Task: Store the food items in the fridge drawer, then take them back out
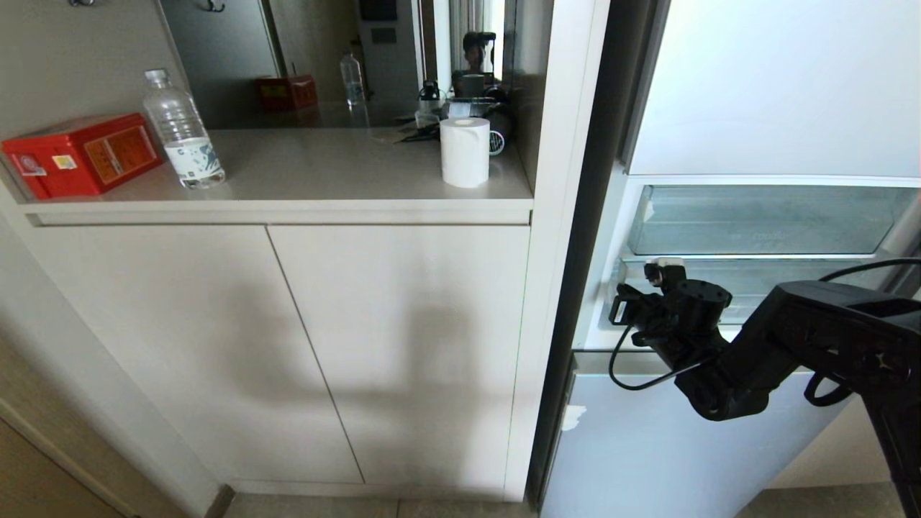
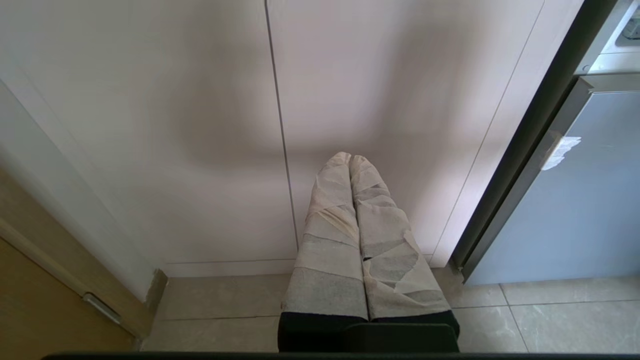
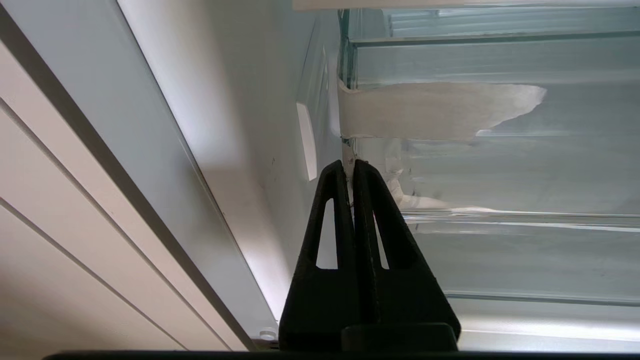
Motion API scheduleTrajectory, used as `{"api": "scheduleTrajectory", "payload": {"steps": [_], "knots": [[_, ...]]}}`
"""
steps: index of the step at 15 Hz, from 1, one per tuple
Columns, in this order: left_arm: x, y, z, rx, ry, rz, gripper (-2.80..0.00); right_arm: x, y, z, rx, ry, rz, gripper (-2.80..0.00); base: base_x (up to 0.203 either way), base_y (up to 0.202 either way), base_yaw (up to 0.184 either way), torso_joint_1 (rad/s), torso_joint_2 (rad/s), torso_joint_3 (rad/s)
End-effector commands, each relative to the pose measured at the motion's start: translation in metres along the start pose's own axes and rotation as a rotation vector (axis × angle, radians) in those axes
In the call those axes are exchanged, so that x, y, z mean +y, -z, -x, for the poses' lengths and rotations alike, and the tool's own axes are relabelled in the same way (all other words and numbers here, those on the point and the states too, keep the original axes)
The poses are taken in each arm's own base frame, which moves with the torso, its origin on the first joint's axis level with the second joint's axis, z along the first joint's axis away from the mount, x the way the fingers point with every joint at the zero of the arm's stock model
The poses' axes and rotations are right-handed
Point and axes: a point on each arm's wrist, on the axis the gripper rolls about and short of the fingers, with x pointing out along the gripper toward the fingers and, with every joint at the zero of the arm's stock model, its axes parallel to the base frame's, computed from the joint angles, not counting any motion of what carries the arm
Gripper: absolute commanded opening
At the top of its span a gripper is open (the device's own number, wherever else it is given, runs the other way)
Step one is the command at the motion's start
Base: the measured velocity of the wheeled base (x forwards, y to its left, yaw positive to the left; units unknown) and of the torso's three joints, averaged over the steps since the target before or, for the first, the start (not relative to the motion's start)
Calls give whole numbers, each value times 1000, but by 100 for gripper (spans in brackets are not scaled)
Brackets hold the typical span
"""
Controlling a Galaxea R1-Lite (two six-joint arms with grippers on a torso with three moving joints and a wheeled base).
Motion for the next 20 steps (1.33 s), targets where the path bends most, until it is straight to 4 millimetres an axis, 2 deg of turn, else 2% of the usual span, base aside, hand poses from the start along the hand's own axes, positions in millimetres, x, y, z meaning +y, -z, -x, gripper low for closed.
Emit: {"api": "scheduleTrajectory", "payload": {"steps": [1, 8, 14, 15, 20], "knots": [[0, 0, 0, 1, -1, 1, -280, 0, -2, 4, -2, -2, -3, -280, 0, 0, 0, 0, 0, 0], [0, 0, 0, 1, -1, 1, -280, -2, -11, 52, 104, 1, 1, -280, 0, 0, 0, 0, 0, 0], [0, 0, 0, 1, -1, 0, -280, 1, -20, 117, 213, -1, -25, -280, 0, 0, 0, 0, 0, 0], [0, 0, 0, 1, -1, -1, -280, 1, -24, 128, 218, 5, -26, 0, 0, 0, 0, 0, 0, 0], [0, 0, 0, 3, -1, -1, -280, -3, -39, 179, 242, 20, -62, 0, 0, 0, 0, 0, 0, 0]]}}
